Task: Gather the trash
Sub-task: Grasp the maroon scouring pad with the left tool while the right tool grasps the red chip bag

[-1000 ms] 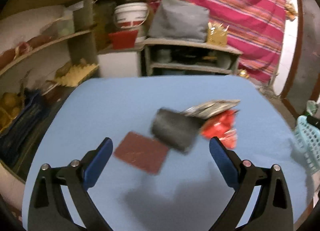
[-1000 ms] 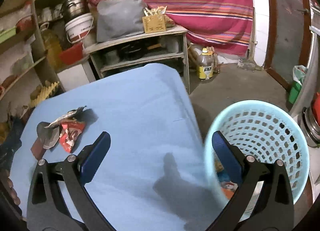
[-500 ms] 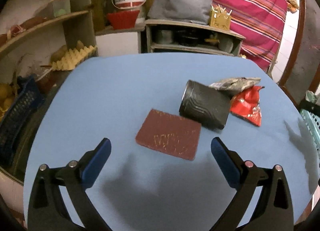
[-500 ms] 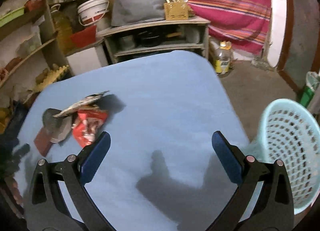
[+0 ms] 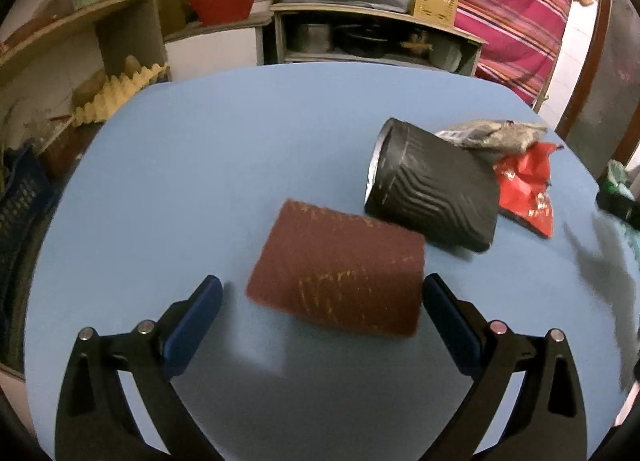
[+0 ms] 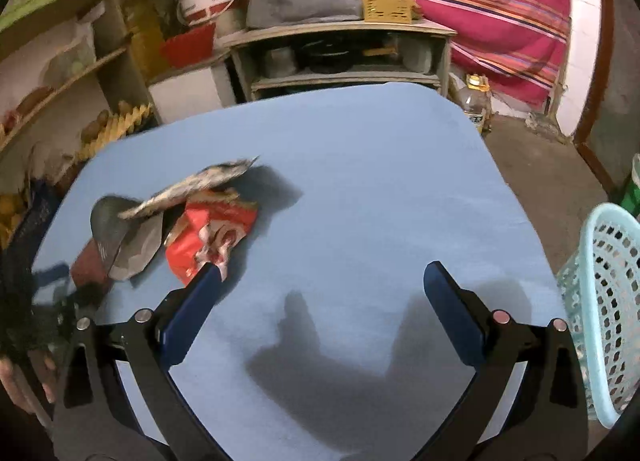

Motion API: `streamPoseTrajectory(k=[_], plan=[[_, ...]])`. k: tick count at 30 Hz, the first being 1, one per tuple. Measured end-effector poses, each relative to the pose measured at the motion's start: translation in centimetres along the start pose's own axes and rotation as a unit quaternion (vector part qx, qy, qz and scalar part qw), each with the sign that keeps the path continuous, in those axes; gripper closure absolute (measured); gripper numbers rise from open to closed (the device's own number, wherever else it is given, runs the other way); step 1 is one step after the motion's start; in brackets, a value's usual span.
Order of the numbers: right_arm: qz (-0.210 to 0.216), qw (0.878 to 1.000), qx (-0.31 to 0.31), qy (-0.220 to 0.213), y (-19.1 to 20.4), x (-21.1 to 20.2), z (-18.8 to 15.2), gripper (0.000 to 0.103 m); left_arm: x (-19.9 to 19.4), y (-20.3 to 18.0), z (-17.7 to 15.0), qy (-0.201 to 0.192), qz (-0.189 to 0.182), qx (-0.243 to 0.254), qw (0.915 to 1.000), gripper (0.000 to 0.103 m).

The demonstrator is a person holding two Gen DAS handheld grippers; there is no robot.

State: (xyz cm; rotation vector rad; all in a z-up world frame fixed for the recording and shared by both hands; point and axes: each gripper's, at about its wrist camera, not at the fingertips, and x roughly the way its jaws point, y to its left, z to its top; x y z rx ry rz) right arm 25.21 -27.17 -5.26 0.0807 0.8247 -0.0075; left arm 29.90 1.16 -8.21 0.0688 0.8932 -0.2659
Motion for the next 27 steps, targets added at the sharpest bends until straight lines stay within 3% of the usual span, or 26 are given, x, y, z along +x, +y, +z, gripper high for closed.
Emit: streamPoseTrajectory(k=[4, 9, 12, 15, 18, 20, 25, 27], plan=[[-0.012, 0.999, -0.052, 0.006, 2.9, 0.9, -0.3, 0.004, 0.7, 0.0, 0.4, 0.012, -0.014, -0.001, 0.9998, 0.005], [-0.009, 0.998, -0.054, -0.009, 4.6, 1.7, 0.8, 0.004, 0.6, -0.5, 0.5, 0.012, -0.026, 0.014, 0.9995, 0.006], [-0.026, 0.997, -0.076, -0.016, 5.9, 2.8, 1.4, 0.004, 0.5, -0.4, 0.5, 0.008, -0.025, 0.021, 0.9994, 0.016], [-0.02, 0.995, -0.099, -0.012, 7.1, 4.2, 2.0, 0.008, 0.6, -0.5, 0.5, 0.008, -0.022, 0.021, 0.9995, 0.017], [-0.025, 0.992, -0.123, 0.004, 7.8, 5.4, 2.1, 0.025, 0.5, -0.5, 0.5, 0.007, -0.019, 0.018, 0.9996, 0.017], [-0.005, 0.992, -0.123, 0.02, 7.6, 6.1, 1.9, 0.048, 0.4, -0.5, 0.4, 0.007, -0.02, 0.015, 0.9997, 0.017], [0.018, 0.993, -0.113, 0.009, 7.1, 5.6, 2.0, 0.071, 0.4, -0.5, 0.5, 0.007, -0.021, 0.012, 0.9997, 0.017], [0.022, 0.994, -0.107, 0.0, 6.7, 5.0, 2.1, 0.072, 0.3, -0.4, 0.4, 0.006, -0.02, 0.009, 0.9997, 0.018]])
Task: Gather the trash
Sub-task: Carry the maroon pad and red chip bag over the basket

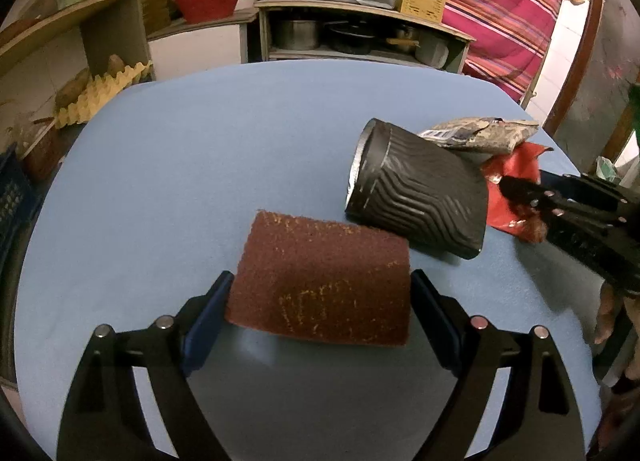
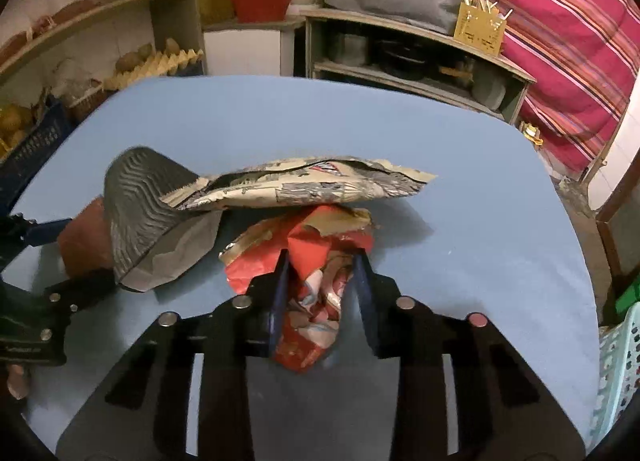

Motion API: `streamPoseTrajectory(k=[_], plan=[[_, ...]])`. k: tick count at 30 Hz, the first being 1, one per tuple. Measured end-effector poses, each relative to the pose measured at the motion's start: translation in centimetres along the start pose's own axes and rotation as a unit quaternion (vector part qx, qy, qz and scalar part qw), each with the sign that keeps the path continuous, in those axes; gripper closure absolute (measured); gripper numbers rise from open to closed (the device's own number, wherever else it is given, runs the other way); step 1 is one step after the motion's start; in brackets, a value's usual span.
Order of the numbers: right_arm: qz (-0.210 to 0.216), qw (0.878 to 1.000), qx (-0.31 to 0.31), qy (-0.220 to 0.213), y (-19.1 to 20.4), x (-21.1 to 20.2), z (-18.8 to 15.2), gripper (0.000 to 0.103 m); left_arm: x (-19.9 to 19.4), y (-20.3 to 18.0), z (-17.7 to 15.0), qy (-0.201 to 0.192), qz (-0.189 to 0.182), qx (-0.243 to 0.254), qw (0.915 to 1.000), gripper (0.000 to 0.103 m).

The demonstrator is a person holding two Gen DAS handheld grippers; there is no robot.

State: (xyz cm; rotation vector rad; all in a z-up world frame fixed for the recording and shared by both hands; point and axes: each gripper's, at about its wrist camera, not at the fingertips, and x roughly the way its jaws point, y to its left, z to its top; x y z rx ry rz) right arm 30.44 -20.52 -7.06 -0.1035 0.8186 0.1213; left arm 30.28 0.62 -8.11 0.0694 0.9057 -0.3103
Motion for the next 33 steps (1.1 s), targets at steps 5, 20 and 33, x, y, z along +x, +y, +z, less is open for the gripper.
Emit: streamPoseTrajectory(k=[5, 20, 33], plan=[[-0.007, 1.0, -0.004, -0.004, -1.1, -1.5, -0.7, 0.073, -0.4, 0.2, -0.2, -0.002, 0.011, -0.003, 0.9999, 0.018], [-0.051, 0.998, 0.009, -0.037, -7.2, -9.4, -4.6, 0.073, -5.0, -0.3, -1.7, -0.043, 0.046, -0.019, 0.9978, 0.018], [-0.071, 0.991, 0.065, -0.09, -14.3, -17.2, -6.8, 0.073, -11.0, -7.4, -0.7, -0.112, 0.06, 0.011, 0.9919, 0.018]])
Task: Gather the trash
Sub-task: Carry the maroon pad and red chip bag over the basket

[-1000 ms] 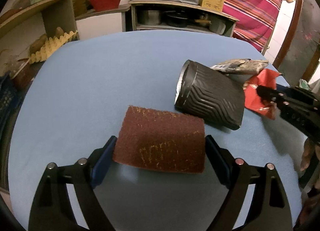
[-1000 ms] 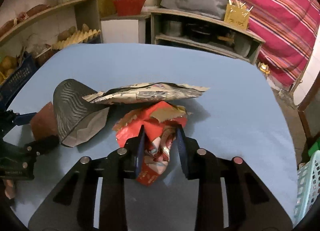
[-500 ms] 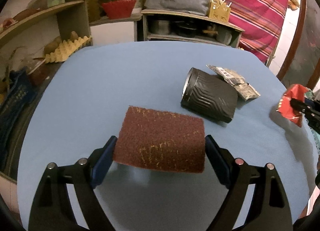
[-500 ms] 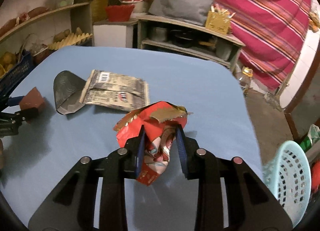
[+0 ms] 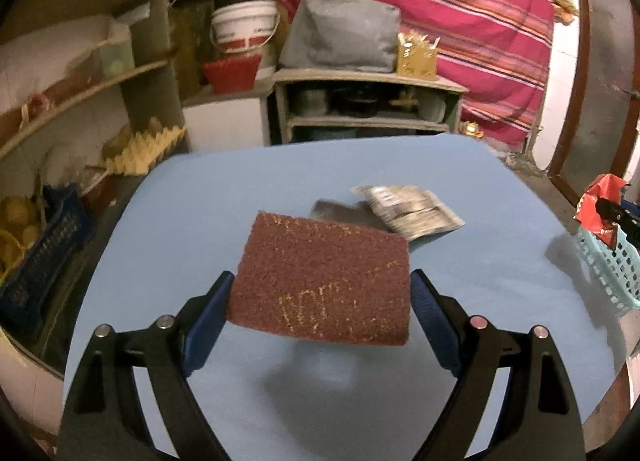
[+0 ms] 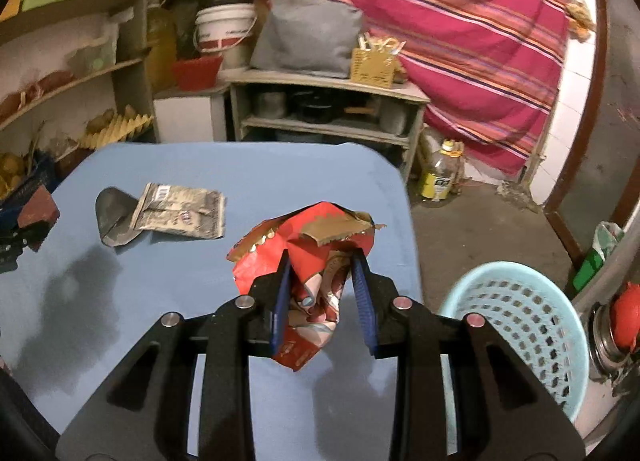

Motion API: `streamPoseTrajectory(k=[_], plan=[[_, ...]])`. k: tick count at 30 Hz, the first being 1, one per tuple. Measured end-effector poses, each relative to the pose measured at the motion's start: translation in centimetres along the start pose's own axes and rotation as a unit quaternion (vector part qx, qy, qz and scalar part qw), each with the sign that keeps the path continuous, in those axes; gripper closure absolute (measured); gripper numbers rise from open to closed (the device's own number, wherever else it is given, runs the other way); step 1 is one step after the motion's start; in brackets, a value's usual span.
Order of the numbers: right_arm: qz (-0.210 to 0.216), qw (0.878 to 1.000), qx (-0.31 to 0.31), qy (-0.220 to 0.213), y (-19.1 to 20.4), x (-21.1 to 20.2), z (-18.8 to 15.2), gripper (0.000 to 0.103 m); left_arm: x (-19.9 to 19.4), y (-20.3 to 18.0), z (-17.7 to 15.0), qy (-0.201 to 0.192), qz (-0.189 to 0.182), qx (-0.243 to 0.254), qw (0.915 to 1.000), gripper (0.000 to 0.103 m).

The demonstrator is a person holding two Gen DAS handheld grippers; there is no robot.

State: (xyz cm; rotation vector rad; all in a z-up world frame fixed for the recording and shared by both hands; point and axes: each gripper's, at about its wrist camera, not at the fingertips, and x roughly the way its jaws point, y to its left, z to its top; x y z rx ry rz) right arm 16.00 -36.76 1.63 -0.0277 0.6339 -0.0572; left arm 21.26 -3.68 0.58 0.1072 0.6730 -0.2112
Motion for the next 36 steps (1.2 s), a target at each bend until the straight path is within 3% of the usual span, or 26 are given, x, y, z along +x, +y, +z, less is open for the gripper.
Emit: streamPoseTrajectory(k=[19, 28, 36], plan=[[-0.078, 0.992, 0.087, -0.04, -13.7, -6.8, -2.9, 0.073, -0.9, -17.3, 5.1, -0.025, -0.091, 0.033, 0.995, 0.018], [-0.104, 0.986, 0.125, -0.029, -19.6, -8.2, -5.2, 0.073, 0.8, -27.3, 5.8, -0.018, -0.138, 0.069, 0.9878, 0.018], [-0.113, 0.984, 0.138, -0.013, -21.5, -7.3, -6.5, 0.073, 2.7, -35.6, 4.9, -0.005, -0.172, 0.099, 0.98, 0.018]])
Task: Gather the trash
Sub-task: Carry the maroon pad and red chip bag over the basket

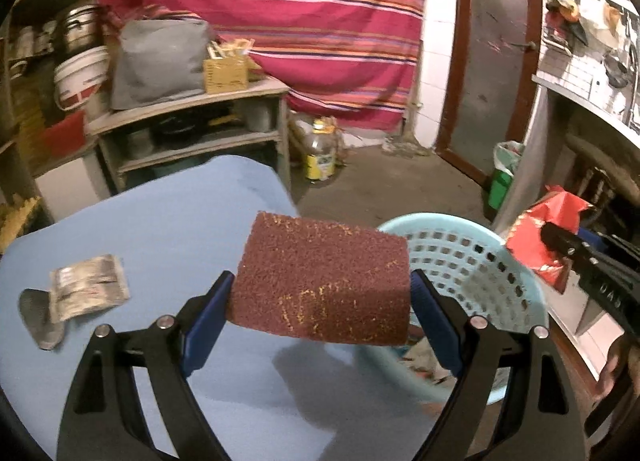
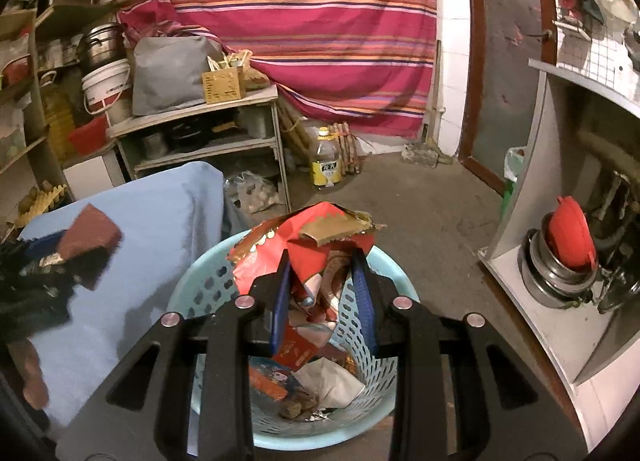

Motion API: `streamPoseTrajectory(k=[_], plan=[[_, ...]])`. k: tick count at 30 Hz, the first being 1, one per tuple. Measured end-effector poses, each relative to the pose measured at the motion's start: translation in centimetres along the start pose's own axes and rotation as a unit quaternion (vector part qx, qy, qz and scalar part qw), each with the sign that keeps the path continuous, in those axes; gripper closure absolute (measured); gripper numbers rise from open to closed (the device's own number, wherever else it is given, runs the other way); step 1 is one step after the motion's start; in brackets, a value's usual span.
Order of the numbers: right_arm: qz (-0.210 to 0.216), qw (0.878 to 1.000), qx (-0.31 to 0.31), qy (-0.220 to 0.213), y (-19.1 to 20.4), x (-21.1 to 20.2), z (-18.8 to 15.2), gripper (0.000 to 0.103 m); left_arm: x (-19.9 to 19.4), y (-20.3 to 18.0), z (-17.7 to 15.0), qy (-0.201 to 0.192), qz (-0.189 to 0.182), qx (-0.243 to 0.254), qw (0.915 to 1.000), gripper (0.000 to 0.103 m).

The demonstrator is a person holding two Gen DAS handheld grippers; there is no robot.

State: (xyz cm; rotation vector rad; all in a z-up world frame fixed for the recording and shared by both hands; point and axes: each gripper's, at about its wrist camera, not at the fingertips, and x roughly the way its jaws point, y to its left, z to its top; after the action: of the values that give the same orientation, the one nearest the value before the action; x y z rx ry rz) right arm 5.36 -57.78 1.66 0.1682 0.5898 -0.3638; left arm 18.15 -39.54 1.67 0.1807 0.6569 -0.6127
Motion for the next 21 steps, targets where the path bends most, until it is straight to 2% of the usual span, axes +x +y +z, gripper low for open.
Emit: streamPoseTrajectory(k=[8, 17, 21], plan=[[-0.017, 1.0, 0.015, 0.006, -1.3, 0.4, -0.2, 0.073, 2.8, -4.2, 0.4, 0.002, -0.011, 0.014, 0.9998, 0.018], [-0.02, 0.999, 0.037, 0.016, -2.9, 0.9, -0.7, 0.073, 4.8, -6.2, -0.3, -0.006, 0.003, 0.022, 0.9997, 0.017], [-0.023, 0.999, 0.037, 0.019, -2.9, 1.1, -0.9, 0.073, 5.5, -6.2, -0.6, 0.001, -0.007, 0.017, 0.9998, 0.017]])
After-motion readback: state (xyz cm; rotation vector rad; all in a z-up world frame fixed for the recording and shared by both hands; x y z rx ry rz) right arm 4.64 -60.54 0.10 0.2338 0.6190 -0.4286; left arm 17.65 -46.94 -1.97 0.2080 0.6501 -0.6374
